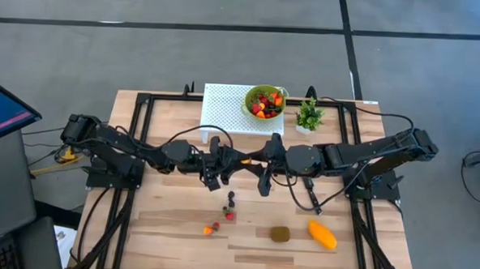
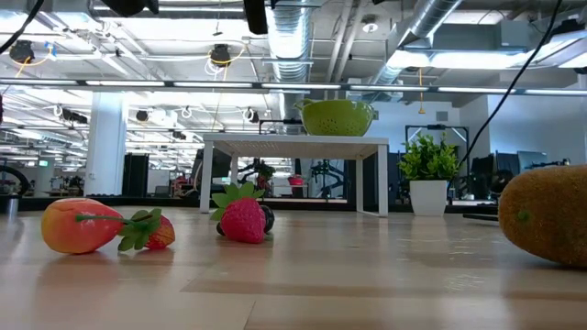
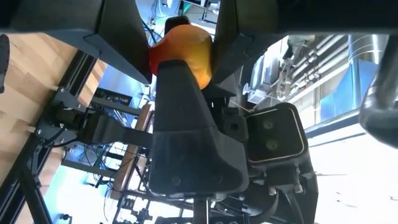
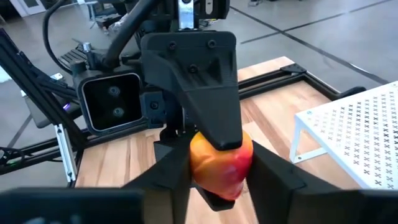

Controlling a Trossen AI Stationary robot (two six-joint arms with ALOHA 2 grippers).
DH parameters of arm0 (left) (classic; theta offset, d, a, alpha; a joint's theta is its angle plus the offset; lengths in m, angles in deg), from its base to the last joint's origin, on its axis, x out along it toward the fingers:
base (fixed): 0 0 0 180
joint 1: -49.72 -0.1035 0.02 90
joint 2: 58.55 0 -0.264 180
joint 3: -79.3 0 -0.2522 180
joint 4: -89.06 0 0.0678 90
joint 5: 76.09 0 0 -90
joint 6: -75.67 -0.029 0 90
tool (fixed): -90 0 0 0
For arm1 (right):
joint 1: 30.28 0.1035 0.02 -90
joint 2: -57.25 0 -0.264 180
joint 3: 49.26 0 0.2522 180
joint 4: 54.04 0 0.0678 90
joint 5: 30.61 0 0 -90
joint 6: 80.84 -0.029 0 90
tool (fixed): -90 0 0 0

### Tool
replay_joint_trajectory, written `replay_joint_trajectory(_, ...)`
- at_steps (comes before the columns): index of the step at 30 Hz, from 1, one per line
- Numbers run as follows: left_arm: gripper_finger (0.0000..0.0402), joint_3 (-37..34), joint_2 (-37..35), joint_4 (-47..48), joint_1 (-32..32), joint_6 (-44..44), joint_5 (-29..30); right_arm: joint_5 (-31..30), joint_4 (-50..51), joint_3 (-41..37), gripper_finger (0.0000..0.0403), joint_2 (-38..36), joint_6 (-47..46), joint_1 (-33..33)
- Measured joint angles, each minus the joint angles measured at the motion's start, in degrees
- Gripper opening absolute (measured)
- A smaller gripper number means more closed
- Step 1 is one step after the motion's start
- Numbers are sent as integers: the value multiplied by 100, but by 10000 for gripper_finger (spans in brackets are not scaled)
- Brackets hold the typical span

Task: Pick & Place Fruit
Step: Put the orange pear into the green strainer bowl

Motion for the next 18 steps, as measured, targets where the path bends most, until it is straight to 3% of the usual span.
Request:
replay_joint_trajectory(4,153,0,0,4,0,-2,1,2,2,0,105,0,64,0)
replay_joint_trajectory(12,153,0,0,4,2,1,-18,83,2,0,139,0,26,-2)
replay_joint_trajectory(18,153,0,0,7,2,1,-85,88,1,0,123,0,56,0)
